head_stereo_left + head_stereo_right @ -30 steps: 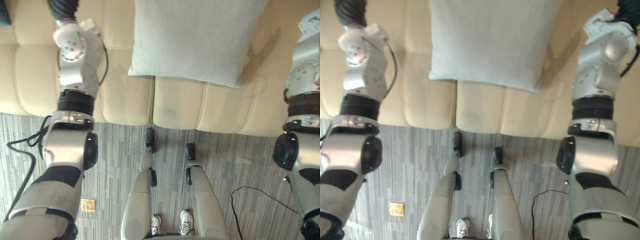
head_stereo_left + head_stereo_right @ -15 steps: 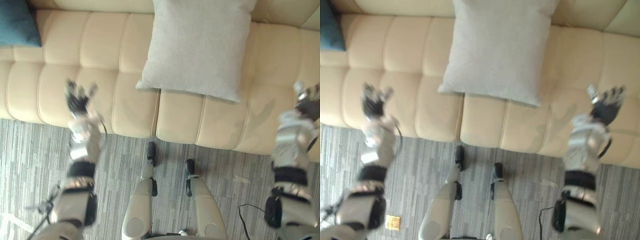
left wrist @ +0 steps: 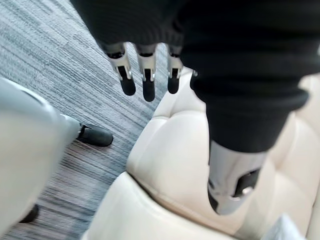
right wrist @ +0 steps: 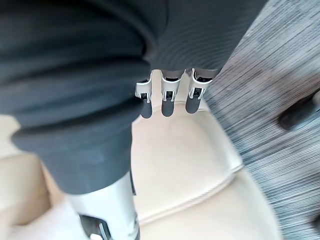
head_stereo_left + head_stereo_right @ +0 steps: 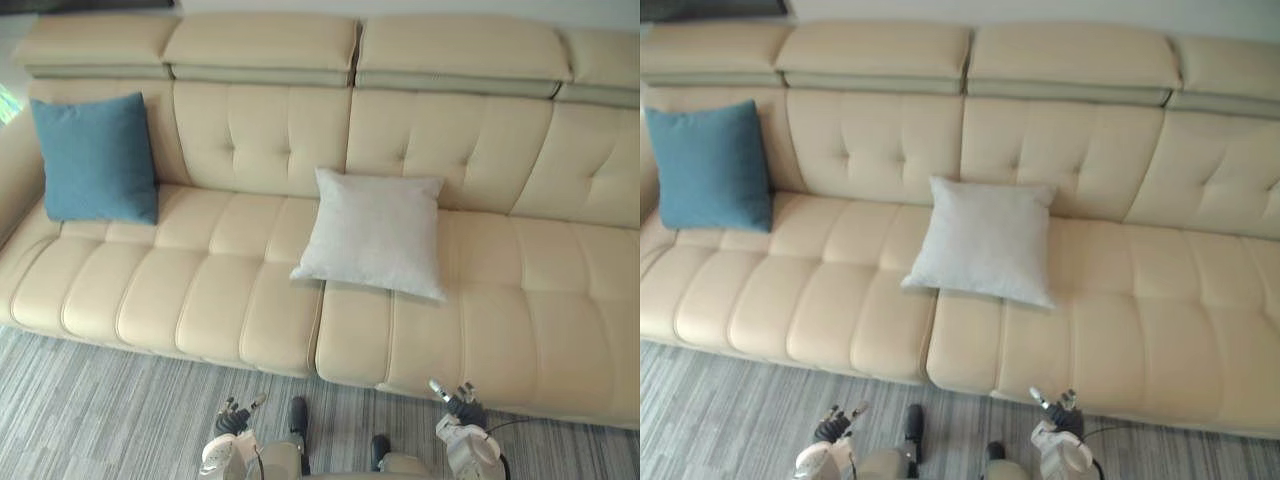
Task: Pick up cushions and gather them together orderly.
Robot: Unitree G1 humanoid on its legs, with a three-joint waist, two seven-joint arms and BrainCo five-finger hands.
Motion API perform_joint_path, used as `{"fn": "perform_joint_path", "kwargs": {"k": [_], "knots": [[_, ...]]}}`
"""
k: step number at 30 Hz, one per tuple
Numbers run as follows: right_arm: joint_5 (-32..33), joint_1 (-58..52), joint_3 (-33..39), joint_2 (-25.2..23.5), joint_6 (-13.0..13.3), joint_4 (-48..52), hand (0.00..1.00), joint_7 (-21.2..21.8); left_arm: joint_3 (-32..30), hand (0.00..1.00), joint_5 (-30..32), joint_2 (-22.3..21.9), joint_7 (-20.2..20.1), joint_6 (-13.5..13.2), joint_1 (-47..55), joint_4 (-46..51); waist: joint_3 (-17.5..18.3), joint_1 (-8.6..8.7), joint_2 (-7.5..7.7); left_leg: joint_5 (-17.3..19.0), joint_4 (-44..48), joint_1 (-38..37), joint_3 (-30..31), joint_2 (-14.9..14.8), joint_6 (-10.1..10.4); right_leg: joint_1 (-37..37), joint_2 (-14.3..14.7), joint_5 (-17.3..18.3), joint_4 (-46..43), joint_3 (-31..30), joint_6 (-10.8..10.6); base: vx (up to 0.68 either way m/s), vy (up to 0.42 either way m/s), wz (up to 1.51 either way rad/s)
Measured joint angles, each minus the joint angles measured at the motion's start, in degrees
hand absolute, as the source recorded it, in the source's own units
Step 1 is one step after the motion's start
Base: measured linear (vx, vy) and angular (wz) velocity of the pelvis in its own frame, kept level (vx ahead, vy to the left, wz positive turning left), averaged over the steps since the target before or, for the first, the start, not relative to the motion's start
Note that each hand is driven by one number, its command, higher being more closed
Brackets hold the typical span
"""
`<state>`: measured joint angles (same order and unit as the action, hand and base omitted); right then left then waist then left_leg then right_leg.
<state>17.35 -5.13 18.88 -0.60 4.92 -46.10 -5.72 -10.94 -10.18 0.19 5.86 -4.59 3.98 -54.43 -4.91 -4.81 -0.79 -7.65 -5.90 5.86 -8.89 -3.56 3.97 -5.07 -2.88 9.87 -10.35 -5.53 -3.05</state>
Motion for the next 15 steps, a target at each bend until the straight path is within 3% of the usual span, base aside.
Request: {"fn": "perform_joint_path", "kwargs": {"k": [10,13,15], "knots": [[-3.9,1.4,-2.8,0.0,-2.2,-5.7,0.0,1.0,-0.3,0.0,5.7,-0.9,-1.0,0.3,-1.9,-2.1,0.4,-0.24,1.47,1.1,0.0,-4.0,-4.6,-0.5,-0.2,2.9,0.6,-2.2,2.3,-4.5,-1.0,0.0,-0.006,-0.24],[-4.0,2.9,-3.9,-1.0,-2.4,-6.6,0.0,1.0,-0.3,0.0,6.4,-0.5,-1.0,0.5,-2.8,-2.1,-0.2,-0.12,2.72,1.7,0.9,-3.5,-5.1,-0.6,-0.9,0.4,-0.1,-1.4,-1.9,-2.5,-2.3,-0.06,-0.015,-0.13],[-4.3,3.3,-4.1,-1.7,-2.6,-6.6,0.0,1.0,-1.1,0.0,6.7,-0.6,-1.0,0.6,-3.1,-1.7,-0.4,-0.4,2.71,1.6,2.5,-1.8,-5.1,-1.8,-1.8,-3.1,-1.0,0.8,-12.8,2.0,-1.4,-0.07,-0.047,0.02]]}}
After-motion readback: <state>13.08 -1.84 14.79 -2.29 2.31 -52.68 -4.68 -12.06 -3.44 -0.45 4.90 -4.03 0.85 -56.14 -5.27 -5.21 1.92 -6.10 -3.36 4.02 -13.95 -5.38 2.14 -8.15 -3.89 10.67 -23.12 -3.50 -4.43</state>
